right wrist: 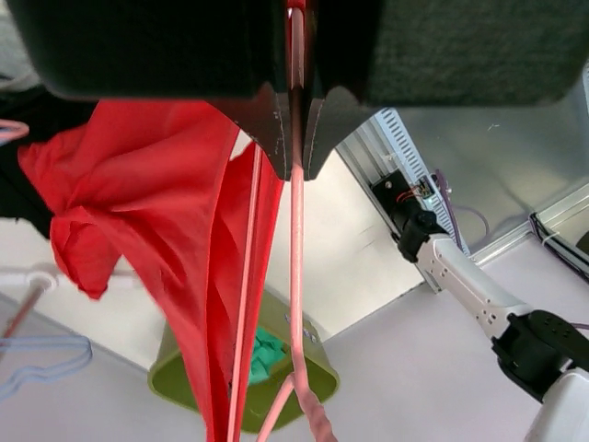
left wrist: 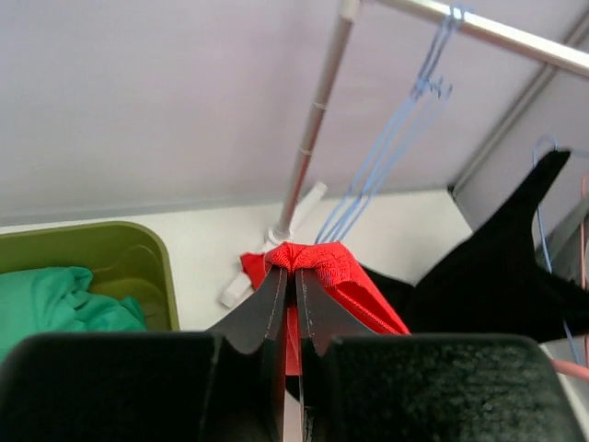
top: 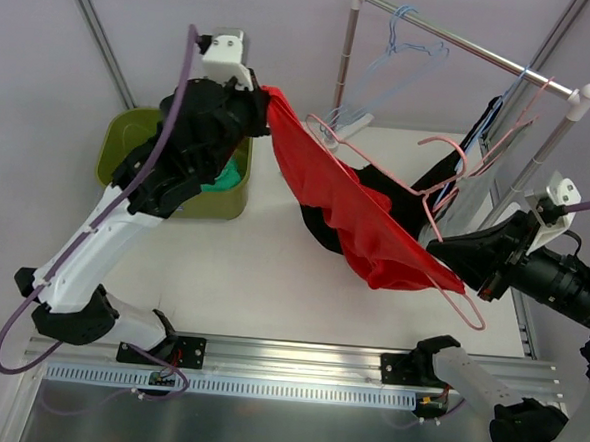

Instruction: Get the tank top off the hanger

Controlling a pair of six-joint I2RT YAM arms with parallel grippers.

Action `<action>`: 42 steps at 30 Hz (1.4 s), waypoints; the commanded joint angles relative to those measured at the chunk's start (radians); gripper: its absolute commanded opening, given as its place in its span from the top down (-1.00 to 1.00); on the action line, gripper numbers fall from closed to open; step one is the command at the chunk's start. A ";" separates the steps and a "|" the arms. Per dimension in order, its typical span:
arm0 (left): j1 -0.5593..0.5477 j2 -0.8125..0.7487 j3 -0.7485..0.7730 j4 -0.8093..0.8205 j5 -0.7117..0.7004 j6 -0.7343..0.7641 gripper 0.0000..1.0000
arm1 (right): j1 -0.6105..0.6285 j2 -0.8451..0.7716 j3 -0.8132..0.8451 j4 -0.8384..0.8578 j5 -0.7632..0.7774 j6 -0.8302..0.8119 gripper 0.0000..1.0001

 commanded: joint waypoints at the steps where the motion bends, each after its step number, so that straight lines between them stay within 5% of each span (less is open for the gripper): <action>1: 0.015 -0.104 -0.036 0.050 -0.167 0.019 1.00 | 0.001 -0.018 -0.019 0.131 -0.101 -0.019 0.99; 5: 0.015 -0.232 -0.165 0.058 0.126 0.022 1.00 | 0.001 -0.121 -0.296 0.607 -0.064 0.195 0.99; 6: 0.015 -0.255 -0.211 0.058 0.332 0.025 1.00 | -0.001 -0.158 -0.358 0.862 -0.054 0.248 0.99; 8: 0.015 -0.322 -0.263 0.066 0.564 0.011 1.00 | -0.001 -0.155 -0.470 1.080 -0.023 0.395 0.99; 9: 0.015 -0.338 -0.300 0.069 0.808 -0.004 1.00 | -0.001 -0.143 -0.487 1.266 -0.020 0.444 1.00; 13: 0.015 -0.362 -0.389 0.067 1.274 -0.098 1.00 | 0.007 -0.016 -0.530 1.775 -0.011 0.713 0.99; 16: 0.015 -0.361 -0.510 0.064 1.412 -0.156 1.00 | 0.039 0.103 -0.490 2.024 0.055 0.770 0.99; 20: 0.015 -0.364 -0.691 0.058 1.352 -0.173 1.00 | 0.108 0.211 -0.450 2.243 0.138 0.725 0.99; 23: 0.015 -0.376 -0.774 0.018 1.067 -0.197 1.00 | 0.113 0.235 -0.348 2.111 0.070 0.657 1.00; 26: 0.015 -0.408 -0.816 -0.063 0.748 -0.233 1.00 | 0.126 0.178 -0.338 1.718 0.057 0.420 0.99; 31: 0.015 -0.419 -0.873 -0.123 0.591 -0.242 0.91 | 0.128 0.003 -0.325 0.878 0.534 0.181 0.99; 32: 0.015 -0.416 -0.876 -0.125 0.585 -0.242 0.79 | 0.126 -0.012 -0.326 0.714 0.611 0.208 0.99; 35: 0.015 -0.404 -0.876 -0.132 0.548 -0.253 0.30 | 0.128 -0.070 -0.404 0.601 0.741 0.260 0.99; 36: 0.015 -0.399 -0.864 -0.135 0.524 -0.257 -0.70 | 0.128 -0.075 -0.416 0.584 0.755 0.292 0.99; 37: 0.015 -0.395 -0.856 -0.137 0.503 -0.257 -0.96 | 0.128 -0.060 -0.413 0.557 0.791 0.317 0.99; 42: 0.015 -0.346 -0.741 -0.187 0.473 -0.213 -0.97 | 0.128 0.009 -0.395 0.486 0.882 0.432 0.99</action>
